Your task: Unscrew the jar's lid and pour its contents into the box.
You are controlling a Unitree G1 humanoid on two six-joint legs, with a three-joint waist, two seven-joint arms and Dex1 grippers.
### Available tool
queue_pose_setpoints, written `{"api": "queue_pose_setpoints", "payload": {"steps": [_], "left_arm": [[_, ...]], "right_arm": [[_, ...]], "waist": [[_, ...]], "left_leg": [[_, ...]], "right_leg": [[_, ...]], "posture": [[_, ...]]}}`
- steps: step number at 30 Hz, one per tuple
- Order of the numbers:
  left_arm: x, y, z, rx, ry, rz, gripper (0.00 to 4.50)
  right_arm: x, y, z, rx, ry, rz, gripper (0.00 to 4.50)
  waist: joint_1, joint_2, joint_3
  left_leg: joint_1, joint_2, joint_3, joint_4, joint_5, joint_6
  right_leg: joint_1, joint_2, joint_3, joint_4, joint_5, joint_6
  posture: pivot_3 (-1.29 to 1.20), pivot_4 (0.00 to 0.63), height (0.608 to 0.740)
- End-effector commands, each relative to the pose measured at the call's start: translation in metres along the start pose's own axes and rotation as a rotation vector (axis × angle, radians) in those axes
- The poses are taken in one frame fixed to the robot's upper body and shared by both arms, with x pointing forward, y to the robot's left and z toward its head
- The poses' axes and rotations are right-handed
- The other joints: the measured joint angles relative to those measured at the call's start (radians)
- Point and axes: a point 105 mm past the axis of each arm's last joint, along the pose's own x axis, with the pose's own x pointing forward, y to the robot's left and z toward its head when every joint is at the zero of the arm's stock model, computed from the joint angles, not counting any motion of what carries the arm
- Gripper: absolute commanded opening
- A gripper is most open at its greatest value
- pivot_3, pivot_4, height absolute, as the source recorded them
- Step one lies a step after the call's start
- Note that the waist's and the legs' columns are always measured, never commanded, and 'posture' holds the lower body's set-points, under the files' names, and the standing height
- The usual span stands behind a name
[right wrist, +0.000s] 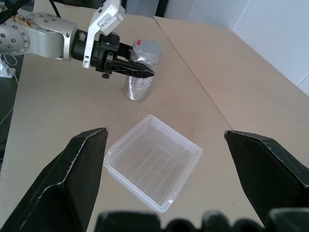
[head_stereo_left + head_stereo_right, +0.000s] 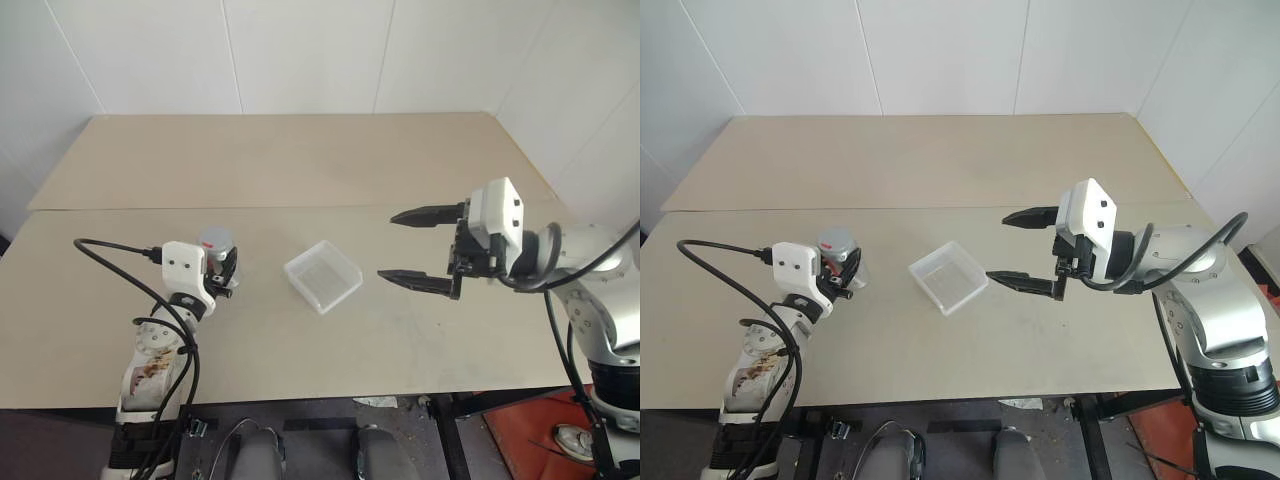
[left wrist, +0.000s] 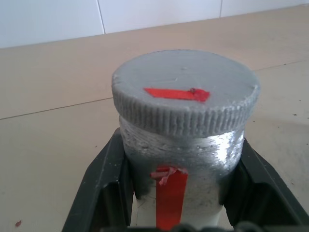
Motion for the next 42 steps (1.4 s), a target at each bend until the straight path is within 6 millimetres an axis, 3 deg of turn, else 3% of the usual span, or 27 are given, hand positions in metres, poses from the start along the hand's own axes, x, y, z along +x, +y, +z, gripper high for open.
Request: {"api": "queue_pose_setpoints", "payload": {"steps": [1, 8, 11, 15, 20, 29, 37, 40, 42], "left_arm": [[0.004, -0.001, 0.025, 0.056, -0.063, -0.038, 1.99], [-0.007, -0.006, 0.074, 0.23, -0.08, -0.491, 1.99], [-0.008, -0.004, 0.087, 0.181, -0.06, -0.656, 1.99], [-0.008, -0.016, 0.106, 0.161, -0.091, -0.895, 1.99], [0.002, -0.037, 0.115, 0.098, -0.103, -1.063, 1.99], [0.016, -0.061, 0.125, 0.061, -0.172, -1.159, 1.99], [0.014, -0.061, 0.123, 0.077, -0.182, -1.172, 1.99], [0.013, -0.06, 0.121, 0.082, -0.176, -1.172, 1.99], [0.012, -0.059, 0.12, 0.085, -0.168, -1.171, 1.99]], "right_arm": [[0.003, 0.004, 0.014, -0.052, -0.042, 0.014, 4.5], [0.026, 0.004, 0.028, 0.017, -0.15, 0.002, 4.5], [0.041, -0.005, 0.038, 0.034, -0.188, -0.024, 4.5], [0.069, -0.022, 0.061, 0.108, -0.242, -0.076, 4.5], [0.097, -0.019, 0.08, 0.145, -0.262, -0.048, 4.5], [0.126, -0.021, 0.08, 0.187, -0.203, -0.085, 4.5], [0.133, -0.026, 0.072, 0.192, -0.16, -0.11, 4.5], [0.133, -0.026, 0.073, 0.187, -0.173, -0.109, 3.9], [0.133, -0.026, 0.074, 0.179, -0.184, -0.107, 3.22]], "waist": [[0.0, 0.0, 0.0], [-0.008, 0.0, 0.0], [-0.006, 0.0, 0.0], [-0.005, 0.0, 0.0], [-0.001, 0.0, 0.0], [-0.005, 0.0, 0.0], [-0.007, 0.001, 0.0], [-0.007, 0.001, 0.0], [-0.007, 0.0, 0.0]], "left_leg": [[0.0, 0.0, 0.0, 0.0, 0.0, 0.0], [0.0, 0.001, 0.0, 0.0, 0.0, 0.0], [0.0, 0.001, 0.0, 0.0, 0.0, 0.0], [-0.002, 0.001, 0.0, 0.0, 0.0, 0.0], [-0.005, 0.001, 0.0, 0.0, 0.0, 0.0], [-0.006, 0.001, -0.001, 0.001, 0.0, 0.0], [-0.006, 0.001, -0.001, 0.001, 0.0, 0.0], [-0.006, 0.001, -0.001, 0.001, 0.0, 0.0], [-0.006, 0.001, -0.001, 0.001, 0.0, 0.0]], "right_leg": [[0.0, 0.0, 0.0, 0.0, 0.0, 0.0], [-0.002, 0.001, 0.0, 0.001, 0.0, 0.0], [-0.001, 0.001, 0.0, 0.001, 0.0, 0.0], [-0.003, 0.001, -0.001, 0.001, 0.0, 0.0], [-0.005, 0.001, -0.002, 0.001, 0.0, 0.0], [-0.005, 0.001, -0.003, 0.002, 0.0, 0.0], [-0.005, 0.001, -0.002, 0.002, 0.0, 0.0], [-0.005, 0.001, -0.002, 0.002, 0.0, 0.0], [-0.005, 0.001, -0.002, 0.002, 0.0, 0.0]], "posture": [[0.0, 0.15, 0.74], [0.0, 0.15, 0.74], [0.0, 0.15, 0.74], [0.0, 0.15, 0.74], [0.0, 0.15, 0.74], [0.0, 0.15, 0.74], [0.0, 0.15, 0.74], [0.0, 0.15, 0.74], [0.0, 0.15, 0.74]]}}
